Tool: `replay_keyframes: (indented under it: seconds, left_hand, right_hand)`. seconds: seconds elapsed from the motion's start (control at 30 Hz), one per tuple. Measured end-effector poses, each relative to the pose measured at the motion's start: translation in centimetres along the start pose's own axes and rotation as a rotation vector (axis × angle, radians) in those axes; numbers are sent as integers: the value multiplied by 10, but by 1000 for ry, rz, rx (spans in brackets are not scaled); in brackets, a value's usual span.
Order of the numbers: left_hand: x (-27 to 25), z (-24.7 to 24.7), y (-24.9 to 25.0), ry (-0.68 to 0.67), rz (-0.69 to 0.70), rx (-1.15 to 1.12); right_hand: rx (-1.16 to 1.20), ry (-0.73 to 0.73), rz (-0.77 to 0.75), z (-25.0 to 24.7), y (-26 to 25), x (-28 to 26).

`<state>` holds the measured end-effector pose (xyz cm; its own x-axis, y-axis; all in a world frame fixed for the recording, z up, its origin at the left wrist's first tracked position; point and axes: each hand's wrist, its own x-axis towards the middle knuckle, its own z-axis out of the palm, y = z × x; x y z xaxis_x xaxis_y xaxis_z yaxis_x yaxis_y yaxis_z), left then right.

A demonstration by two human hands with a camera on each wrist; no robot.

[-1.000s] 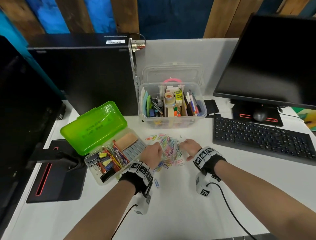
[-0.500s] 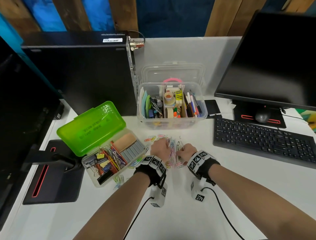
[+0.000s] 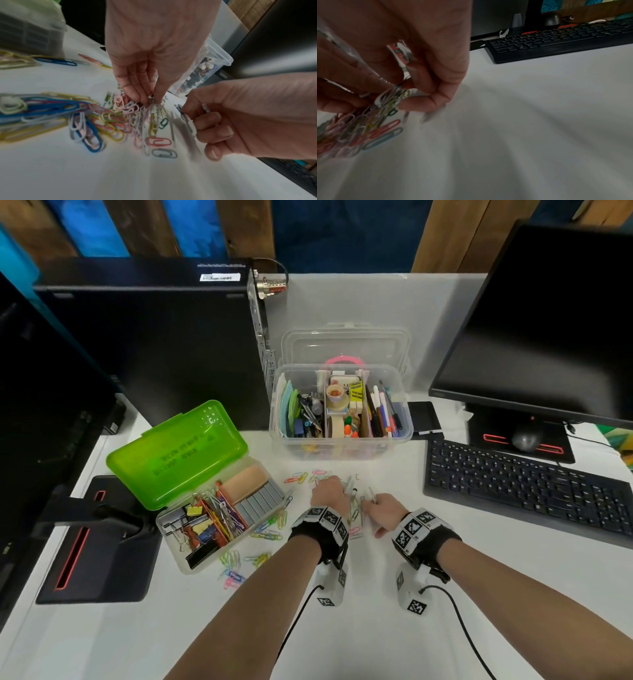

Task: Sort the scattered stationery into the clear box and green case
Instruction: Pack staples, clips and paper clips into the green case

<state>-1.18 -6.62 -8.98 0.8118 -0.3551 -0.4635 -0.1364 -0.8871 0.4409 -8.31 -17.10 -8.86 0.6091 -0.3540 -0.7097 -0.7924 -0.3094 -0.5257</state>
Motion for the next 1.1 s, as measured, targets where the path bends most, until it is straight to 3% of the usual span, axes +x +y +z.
replay_keyframes:
  seconds: [0.3, 0.47, 0.67, 0.93, 1.1]
  left_hand:
    - [-4, -5, -15, 27, 17, -13]
    - [-13, -15, -31, 63, 170, -68]
    - [-29, -26, -54, 150, 211, -68]
    - [-28, -59, -92, 244, 127, -155]
    - [-30, -98, -140, 342, -121, -180]
  right_hand:
    - [147, -35, 18, -8, -2, -3]
    - [352, 16, -53, -1, -9, -4]
    - [345, 60, -126, 20, -32, -7]
    - [394, 45, -156, 54, -71, -15]
    - [279, -62, -257, 86, -113, -23]
